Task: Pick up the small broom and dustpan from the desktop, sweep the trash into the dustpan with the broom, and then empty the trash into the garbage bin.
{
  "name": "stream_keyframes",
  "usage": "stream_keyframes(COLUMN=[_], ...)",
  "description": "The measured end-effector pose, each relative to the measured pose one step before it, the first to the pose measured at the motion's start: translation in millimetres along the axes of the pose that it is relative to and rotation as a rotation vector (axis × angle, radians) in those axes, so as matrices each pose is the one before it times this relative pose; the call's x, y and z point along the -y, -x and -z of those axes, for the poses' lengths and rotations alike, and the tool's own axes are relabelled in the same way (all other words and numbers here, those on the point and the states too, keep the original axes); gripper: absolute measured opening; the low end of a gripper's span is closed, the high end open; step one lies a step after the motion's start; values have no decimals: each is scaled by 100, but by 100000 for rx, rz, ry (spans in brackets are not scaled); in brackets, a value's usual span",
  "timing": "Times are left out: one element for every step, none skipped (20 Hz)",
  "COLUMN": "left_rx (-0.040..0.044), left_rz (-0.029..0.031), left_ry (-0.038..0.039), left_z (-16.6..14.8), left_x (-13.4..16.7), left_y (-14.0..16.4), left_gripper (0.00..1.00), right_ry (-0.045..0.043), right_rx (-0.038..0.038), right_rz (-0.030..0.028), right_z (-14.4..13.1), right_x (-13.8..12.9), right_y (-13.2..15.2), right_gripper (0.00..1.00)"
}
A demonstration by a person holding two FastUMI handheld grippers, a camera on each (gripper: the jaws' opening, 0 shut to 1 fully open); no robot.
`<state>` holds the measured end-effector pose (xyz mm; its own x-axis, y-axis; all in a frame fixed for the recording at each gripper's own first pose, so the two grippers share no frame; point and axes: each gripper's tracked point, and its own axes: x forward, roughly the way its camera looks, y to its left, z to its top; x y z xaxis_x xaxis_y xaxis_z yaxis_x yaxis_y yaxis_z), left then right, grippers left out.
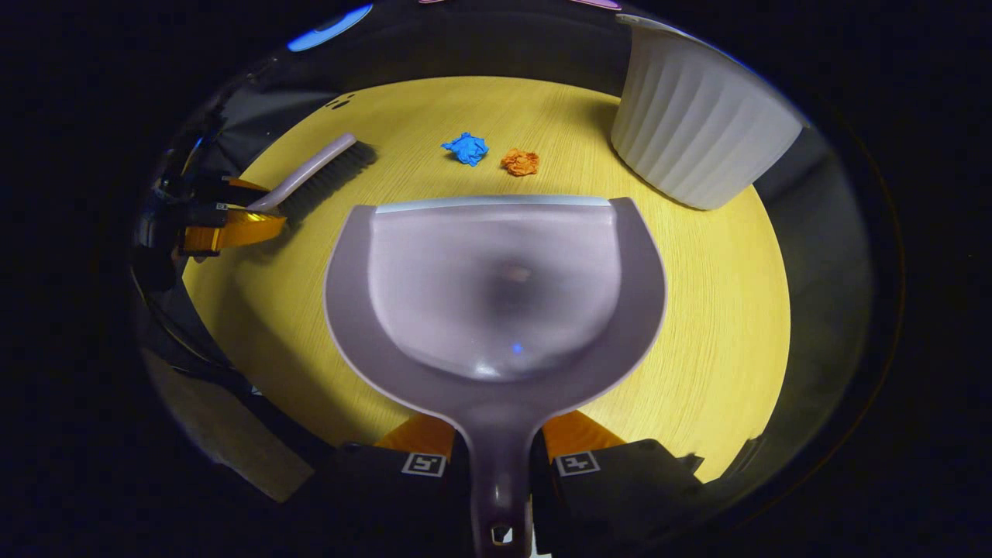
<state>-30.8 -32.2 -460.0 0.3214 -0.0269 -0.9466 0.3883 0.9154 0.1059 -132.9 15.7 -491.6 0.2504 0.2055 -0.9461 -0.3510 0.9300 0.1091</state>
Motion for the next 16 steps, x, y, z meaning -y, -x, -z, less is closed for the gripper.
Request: stream_keyframes(left_rx=[-1235,-1096,-1075,-978,-833,-619,-580,958,-1530,-466,-102,-319,24,369,125,256], left_rz=[-128,510,27,133,-162,-692,447,726,19,176,175,127,-595,-433,-807,-1181], left_ry=[709,700,626,615,601,453,1010,1209,377,771,756,704,852,730,915,1060], left_z=[-42,95,-75,176,-20,145,-102,-163,162,181,-149,24,-162,32,-93,-25], left_x=[9,138,87,86,67,-133,93,241,-29,35,13,-71,-174,-159,-190,-220], left_y=[-394,-377,-354,-433,-336,-220,-23,-190,-56,66,-40,143,33,-6,48,3], left_gripper=[77,76,74,73,70,70,65,61,53,45,36,35,34,29,30,29], right_ry=[-15,-180,-187,-346,-466,-465,-297,-109,100,167,-121,-482,-573,50,678,915], right_rx=[-233,-224,-239,-365,-603,-512,-295,-46,155,228,344,419,255,-136,-418,-399], right_rz=[-414,-636,-475,-118,-146,-150,-253,-303,175,515,528,437,159,-98,287,291], right_z=[17,-60,-65,53,62,-38,-55,-129,-225,-192,-168,-84,-58,148,72,67], right_x=[-80,-42,-10,58,60,75,63,106,256,328,340,263,208,112,169,161], right_y=[-16,3,-82,29,-12,100,22,68,-17,65,136,170,46,-107,-89,-71], right_gripper=[36,41,41,41,36,36,36,36,36,36,41,41,36,36,36,41])
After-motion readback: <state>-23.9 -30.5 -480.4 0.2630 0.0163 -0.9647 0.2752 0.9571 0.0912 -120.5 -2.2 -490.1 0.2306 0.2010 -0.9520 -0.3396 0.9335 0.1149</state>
